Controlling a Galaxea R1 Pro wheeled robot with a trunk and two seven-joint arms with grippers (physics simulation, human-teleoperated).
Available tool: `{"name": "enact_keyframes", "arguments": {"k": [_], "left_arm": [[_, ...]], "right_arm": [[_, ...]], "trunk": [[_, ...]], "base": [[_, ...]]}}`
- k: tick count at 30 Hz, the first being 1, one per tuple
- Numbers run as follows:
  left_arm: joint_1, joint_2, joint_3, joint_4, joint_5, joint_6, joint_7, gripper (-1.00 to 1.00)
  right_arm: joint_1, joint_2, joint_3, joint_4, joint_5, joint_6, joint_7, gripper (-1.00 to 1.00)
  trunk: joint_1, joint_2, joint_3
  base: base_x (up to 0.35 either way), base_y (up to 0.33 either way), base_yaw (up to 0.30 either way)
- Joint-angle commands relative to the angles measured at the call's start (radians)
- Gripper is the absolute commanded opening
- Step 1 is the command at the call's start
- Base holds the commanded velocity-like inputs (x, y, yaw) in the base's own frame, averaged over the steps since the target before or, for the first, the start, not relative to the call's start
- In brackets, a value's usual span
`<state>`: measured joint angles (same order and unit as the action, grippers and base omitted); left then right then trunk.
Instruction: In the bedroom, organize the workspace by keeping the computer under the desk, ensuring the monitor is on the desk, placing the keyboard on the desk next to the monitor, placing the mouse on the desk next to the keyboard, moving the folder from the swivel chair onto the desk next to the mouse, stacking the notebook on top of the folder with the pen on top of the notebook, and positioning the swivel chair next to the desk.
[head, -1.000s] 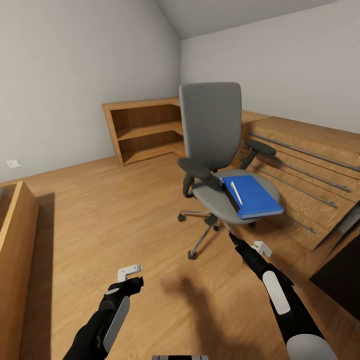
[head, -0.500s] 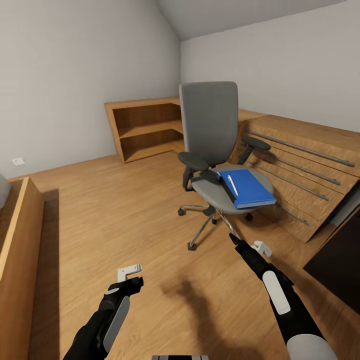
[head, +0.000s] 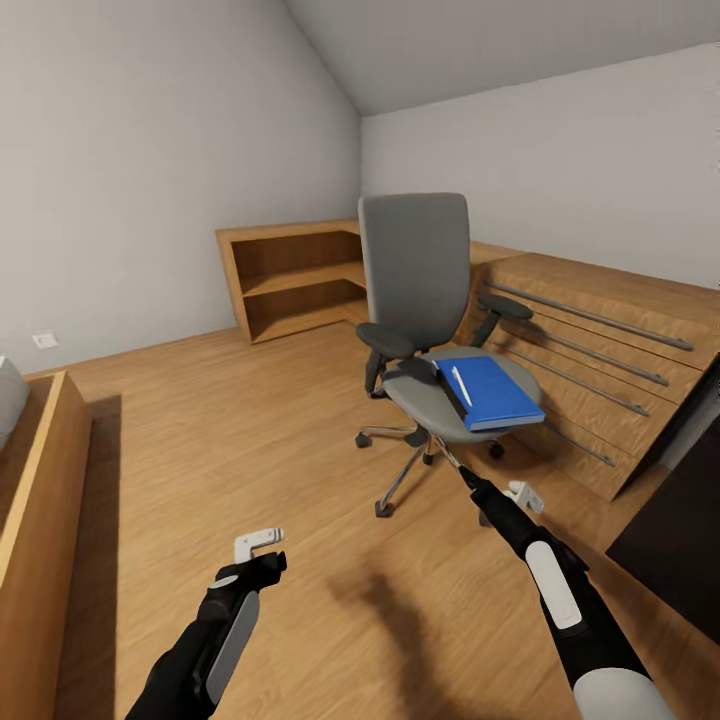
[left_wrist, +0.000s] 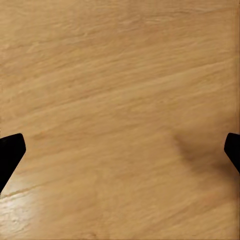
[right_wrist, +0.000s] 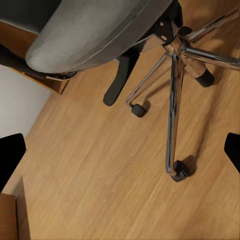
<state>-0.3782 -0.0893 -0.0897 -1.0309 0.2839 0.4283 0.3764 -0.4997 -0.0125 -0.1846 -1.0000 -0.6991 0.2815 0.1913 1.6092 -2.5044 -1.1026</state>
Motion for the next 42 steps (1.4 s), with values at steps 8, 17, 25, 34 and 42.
{"name": "enact_keyframes", "arguments": {"k": [8,17,25,34,42], "left_arm": [[0.0,0.0,-0.002,-0.001,0.012,-0.076,0.007,1.0],[-0.001,0.0,-0.002,-0.002,0.012,-0.078,0.007,1.0],[0.0,0.0,-0.002,-0.003,0.012,-0.079,0.007,1.0],[-0.001,0.001,-0.001,-0.003,0.012,-0.08,0.006,1.0],[-0.001,0.002,-0.001,-0.003,0.014,-0.079,0.006,1.0]], "right_arm": [[0.001,0.001,-0.003,0.0,-0.007,0.007,0.003,1.0],[0.001,0.001,-0.003,-0.001,-0.007,0.006,0.002,1.0],[0.001,0.002,-0.003,-0.002,-0.005,0.005,0.002,1.0],[0.033,0.001,-0.002,-0.055,-0.005,0.004,0.003,1.0],[0.082,0.003,-0.002,-0.141,-0.005,0.0,0.002,1.0]], "trunk": [[-0.004,0.002,0.04],[-0.008,0.004,0.089],[-0.028,0.039,0.129],[-0.063,0.102,0.17],[-0.093,0.158,0.197]], "base": [[0.0,0.0,0.0],[-0.093,0.0,0.0],[-0.305,0.0,0.0],[-0.335,0.008,0.0],[-0.289,0.009,-0.006]]}}
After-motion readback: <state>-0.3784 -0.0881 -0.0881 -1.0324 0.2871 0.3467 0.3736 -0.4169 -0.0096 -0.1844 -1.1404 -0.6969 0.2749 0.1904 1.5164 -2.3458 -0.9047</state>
